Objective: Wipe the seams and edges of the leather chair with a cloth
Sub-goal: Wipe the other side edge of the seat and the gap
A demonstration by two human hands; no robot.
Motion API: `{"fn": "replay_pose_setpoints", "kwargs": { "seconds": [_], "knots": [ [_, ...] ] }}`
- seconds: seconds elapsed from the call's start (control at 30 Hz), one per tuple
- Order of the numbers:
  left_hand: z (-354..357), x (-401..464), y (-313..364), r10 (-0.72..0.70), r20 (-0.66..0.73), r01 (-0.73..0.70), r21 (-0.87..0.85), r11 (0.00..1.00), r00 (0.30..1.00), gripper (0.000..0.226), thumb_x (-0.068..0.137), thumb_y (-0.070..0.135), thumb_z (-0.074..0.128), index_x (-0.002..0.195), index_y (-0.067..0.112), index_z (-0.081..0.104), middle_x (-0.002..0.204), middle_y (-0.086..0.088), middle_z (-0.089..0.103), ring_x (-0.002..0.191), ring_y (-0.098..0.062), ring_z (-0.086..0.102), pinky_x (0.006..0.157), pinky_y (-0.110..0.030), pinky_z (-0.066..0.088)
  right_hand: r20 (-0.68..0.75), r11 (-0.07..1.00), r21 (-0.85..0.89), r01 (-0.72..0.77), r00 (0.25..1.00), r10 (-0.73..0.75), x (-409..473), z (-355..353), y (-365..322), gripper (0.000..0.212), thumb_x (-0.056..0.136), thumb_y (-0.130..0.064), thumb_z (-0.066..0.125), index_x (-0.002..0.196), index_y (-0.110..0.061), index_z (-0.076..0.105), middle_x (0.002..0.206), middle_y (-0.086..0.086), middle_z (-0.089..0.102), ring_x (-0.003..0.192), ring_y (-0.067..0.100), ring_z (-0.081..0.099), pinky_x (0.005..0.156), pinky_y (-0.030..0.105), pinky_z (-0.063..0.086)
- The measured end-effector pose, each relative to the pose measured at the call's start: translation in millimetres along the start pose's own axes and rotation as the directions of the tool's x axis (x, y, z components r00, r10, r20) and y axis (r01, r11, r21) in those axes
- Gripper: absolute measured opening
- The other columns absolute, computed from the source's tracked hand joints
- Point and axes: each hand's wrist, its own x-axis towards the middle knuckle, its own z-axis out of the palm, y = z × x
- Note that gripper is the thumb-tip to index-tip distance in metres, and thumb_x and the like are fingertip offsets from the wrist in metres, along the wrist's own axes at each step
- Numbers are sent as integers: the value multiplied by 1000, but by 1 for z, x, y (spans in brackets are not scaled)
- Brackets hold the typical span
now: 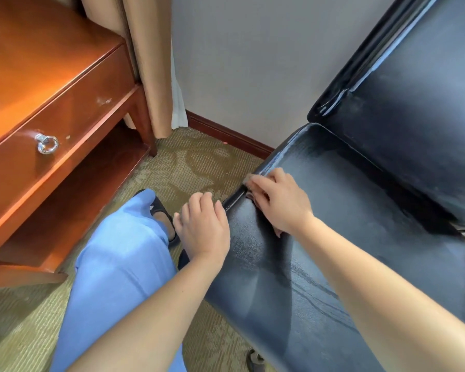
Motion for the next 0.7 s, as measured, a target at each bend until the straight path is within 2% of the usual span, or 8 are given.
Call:
{"fn": "replay_pose_setpoints", "kwargs": {
  "seconds": [0.07,0.1,0.17,0.23,0.3,0.4,0.53,0.7],
  "knots": [
    [-2,5,-4,175,32,-176,17,984,984,51,91,38,30,117,12,65,124,-4,62,116,-29,57,104,-57,35,-11,984,64,-165,986,166,11,-1,2,32,95,-40,44,126,-37,53,112,-1,45,107,24,43,78,34,44],
    [-2,8,-7,294,53,-296,19,955,954,51,92,37,30,119,11,65,128,-5,62,120,-27,56,106,-56,33,-12,979,83,-187,982,189,11,0,1,33,94,-39,45,126,-37,53,113,-1,44,108,24,42,81,35,45],
    [-1,13,-12,546,88,-546,-24,837,833,49,93,33,35,123,7,64,132,-6,61,126,-26,52,110,-48,32,-15,986,82,-144,989,145,4,2,1,33,94,-37,47,127,-35,53,116,1,44,108,25,42,83,36,45],
    [1,16,-14,705,104,-699,-91,709,702,46,94,29,39,125,4,62,134,-8,59,131,-25,45,113,-41,26,-16,993,69,-96,995,97,-7,2,5,34,94,-36,49,127,-33,54,117,3,46,106,26,43,80,36,45],
    [4,16,-16,757,99,-748,-112,654,646,45,94,27,40,123,1,63,133,-10,60,132,-27,45,112,-40,24,-27,993,79,-93,995,95,-13,3,7,34,94,-36,49,127,-31,56,115,5,48,104,27,45,77,37,46],
    [5,7,-18,783,96,-777,-96,622,615,44,94,24,40,120,-2,64,131,-14,61,127,-29,52,111,-40,27,-33,997,66,-52,998,54,-17,5,5,34,94,-33,50,127,-28,57,113,7,49,101,29,47,73,37,46],
    [4,-4,-20,770,98,-763,-106,637,630,43,91,22,44,117,-4,66,127,-17,63,121,-31,58,111,-38,30,41,999,33,-6,999,5,-14,-1,10,34,95,-37,45,128,-33,53,112,3,46,104,24,45,72,34,46],
    [-1,-15,-22,775,94,-769,-96,632,625,42,86,22,49,111,-4,69,120,-17,67,115,-31,63,107,-36,37,7,996,23,-82,997,82,-7,-1,-3,32,96,-39,43,126,-33,54,109,2,46,100,24,46,72,36,48]
  ]
}}
